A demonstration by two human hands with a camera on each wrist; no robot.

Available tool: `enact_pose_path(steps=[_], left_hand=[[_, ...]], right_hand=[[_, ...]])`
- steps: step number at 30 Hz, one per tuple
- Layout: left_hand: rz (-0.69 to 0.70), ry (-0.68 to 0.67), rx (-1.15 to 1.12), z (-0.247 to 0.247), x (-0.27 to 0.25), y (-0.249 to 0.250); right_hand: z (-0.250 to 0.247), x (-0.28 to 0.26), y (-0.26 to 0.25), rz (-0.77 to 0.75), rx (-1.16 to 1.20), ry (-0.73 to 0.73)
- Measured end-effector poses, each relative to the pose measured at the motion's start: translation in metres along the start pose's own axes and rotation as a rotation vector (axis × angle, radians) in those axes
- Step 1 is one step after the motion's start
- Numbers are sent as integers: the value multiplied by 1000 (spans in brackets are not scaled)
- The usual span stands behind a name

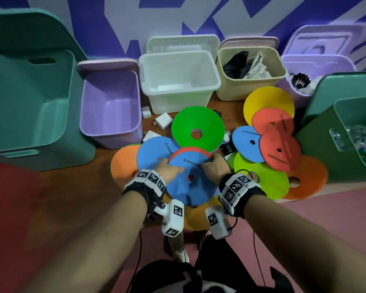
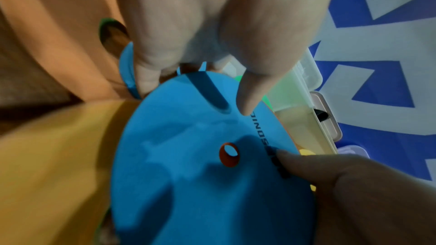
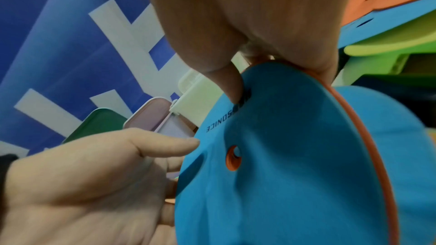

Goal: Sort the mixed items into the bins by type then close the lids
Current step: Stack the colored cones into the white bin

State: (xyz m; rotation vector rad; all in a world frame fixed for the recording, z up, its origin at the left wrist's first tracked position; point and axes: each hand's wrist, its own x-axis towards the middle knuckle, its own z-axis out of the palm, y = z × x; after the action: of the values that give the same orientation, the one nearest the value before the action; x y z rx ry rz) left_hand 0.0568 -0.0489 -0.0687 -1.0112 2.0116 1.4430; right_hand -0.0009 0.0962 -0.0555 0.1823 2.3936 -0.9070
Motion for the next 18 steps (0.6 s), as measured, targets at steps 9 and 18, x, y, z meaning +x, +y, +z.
enact_pose_path(steps=[9,18], left_hand=[[-59,-14,-32,36,10,10],[-44,5,-18,41,8,13]], right_hand=[[-22,11,20,-36,-44,-5],[-28,18,22,3,-106,-58]])
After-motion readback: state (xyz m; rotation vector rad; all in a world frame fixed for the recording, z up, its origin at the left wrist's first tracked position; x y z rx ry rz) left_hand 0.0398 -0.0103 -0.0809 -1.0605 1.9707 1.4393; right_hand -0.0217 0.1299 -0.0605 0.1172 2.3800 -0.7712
